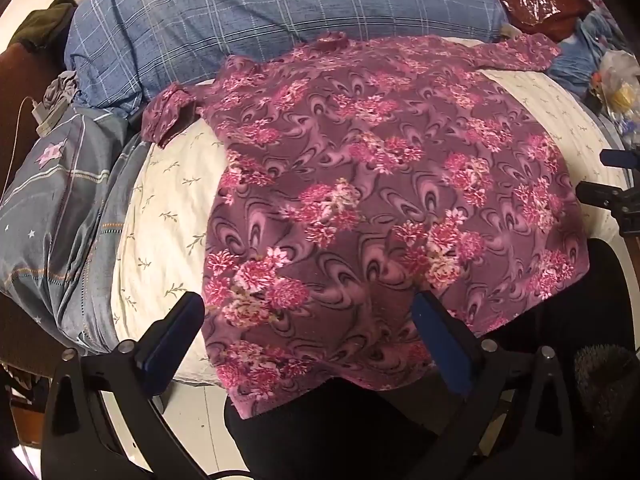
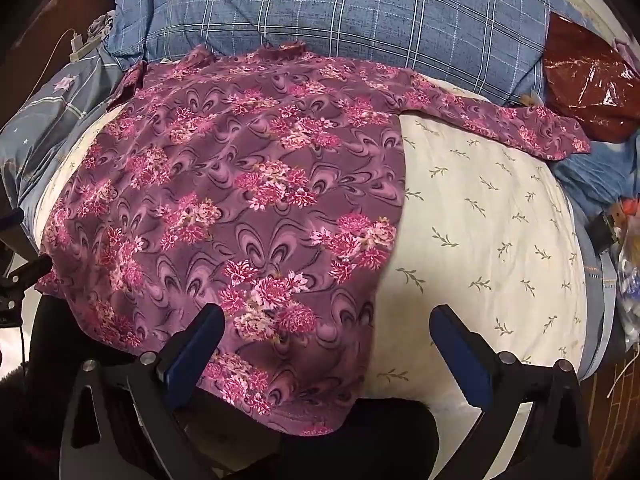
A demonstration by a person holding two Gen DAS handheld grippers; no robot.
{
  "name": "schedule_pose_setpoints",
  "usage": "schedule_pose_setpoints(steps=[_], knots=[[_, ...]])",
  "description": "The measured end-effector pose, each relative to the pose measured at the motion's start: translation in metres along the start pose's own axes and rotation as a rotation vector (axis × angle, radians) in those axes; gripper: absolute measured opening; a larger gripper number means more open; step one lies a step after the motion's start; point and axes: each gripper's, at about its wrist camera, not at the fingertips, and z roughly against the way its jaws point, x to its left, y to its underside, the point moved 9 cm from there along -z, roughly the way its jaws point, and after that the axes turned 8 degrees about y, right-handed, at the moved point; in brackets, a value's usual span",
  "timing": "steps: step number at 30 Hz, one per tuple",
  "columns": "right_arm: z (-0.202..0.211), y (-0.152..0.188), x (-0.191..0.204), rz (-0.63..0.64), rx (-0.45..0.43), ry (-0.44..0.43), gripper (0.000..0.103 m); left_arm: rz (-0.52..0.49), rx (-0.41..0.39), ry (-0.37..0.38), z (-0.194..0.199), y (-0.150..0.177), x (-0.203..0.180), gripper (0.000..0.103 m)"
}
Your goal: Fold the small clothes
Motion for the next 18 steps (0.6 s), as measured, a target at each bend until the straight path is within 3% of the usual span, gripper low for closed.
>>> schedule_pose_setpoints(steps=[10, 18], knots=[[0.0056, 0.0031, -0.0008, -0.003, -0.014, 0.003, 0.103, -0.019, -0.006, 0.002, 0.0043, 0.0014, -0.0057, 0.103], [0.0023, 0.0053, -0.0030, -0.010, -0.003, 0.007, 0.103, 0.031, 0.016, 0.033, 0.0005, -0.0007, 0.0032, 0.103]])
